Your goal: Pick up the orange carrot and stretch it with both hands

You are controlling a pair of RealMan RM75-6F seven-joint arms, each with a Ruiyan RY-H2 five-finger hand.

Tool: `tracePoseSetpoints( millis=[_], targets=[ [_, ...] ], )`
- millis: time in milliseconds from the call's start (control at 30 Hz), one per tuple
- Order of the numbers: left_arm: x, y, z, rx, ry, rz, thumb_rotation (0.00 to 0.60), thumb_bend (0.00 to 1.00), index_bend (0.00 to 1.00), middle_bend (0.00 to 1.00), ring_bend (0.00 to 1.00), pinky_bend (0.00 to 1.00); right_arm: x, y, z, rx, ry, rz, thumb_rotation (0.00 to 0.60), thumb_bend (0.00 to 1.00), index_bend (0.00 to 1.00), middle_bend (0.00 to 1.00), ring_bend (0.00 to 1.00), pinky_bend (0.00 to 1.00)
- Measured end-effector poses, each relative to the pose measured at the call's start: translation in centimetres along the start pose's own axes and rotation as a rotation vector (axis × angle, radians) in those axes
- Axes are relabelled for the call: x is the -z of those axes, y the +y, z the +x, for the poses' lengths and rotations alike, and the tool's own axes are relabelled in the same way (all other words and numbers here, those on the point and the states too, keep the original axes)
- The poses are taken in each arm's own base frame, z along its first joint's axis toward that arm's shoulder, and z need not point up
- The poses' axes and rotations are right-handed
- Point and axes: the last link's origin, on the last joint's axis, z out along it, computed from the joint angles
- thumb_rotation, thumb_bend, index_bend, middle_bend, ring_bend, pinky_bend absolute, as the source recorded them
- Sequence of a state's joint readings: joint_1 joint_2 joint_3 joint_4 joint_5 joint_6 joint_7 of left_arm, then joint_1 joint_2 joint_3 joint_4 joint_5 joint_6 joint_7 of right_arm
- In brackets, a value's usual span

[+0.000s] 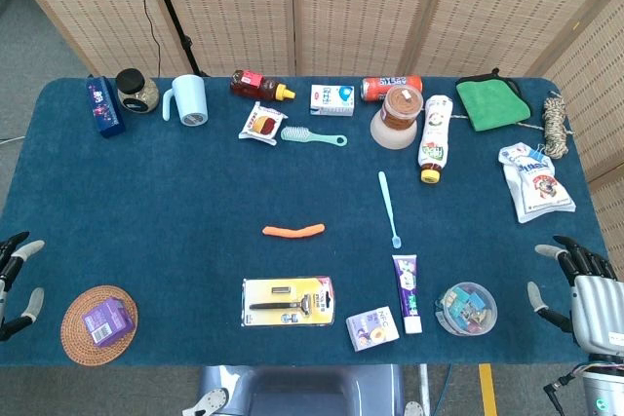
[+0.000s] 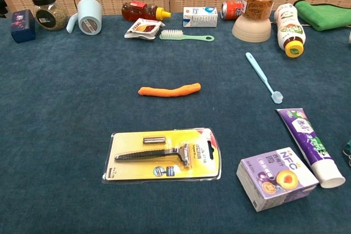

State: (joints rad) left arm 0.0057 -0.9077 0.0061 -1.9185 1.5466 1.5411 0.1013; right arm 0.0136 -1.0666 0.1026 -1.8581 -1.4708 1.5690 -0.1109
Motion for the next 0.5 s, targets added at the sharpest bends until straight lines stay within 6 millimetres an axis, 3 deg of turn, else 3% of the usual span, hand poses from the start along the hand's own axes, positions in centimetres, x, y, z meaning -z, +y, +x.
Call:
tracePoseSetpoints(
  millis=[400, 500],
  targets=[
    [-0.6, 0.0, 1.4, -0.015, 0.010, -0.010, 0.600, 0.42, 0.20, 0.12, 0.12, 0.12, -3.3, -3.6, 0.5, -0.091, -0.028, 0.151, 0.600, 0.40, 0.41, 0.25, 0.27, 0.24],
    [-0.8, 0.1, 1.5, -0.017, 0.008, -0.014, 0.600, 0.42, 0.20, 0.12, 0.12, 0.12, -4.3, -4.9, 0.5, -0.114, -0.048, 0.195, 0.600, 0.40, 0.42, 0.23, 0.25, 0.19]
  ],
)
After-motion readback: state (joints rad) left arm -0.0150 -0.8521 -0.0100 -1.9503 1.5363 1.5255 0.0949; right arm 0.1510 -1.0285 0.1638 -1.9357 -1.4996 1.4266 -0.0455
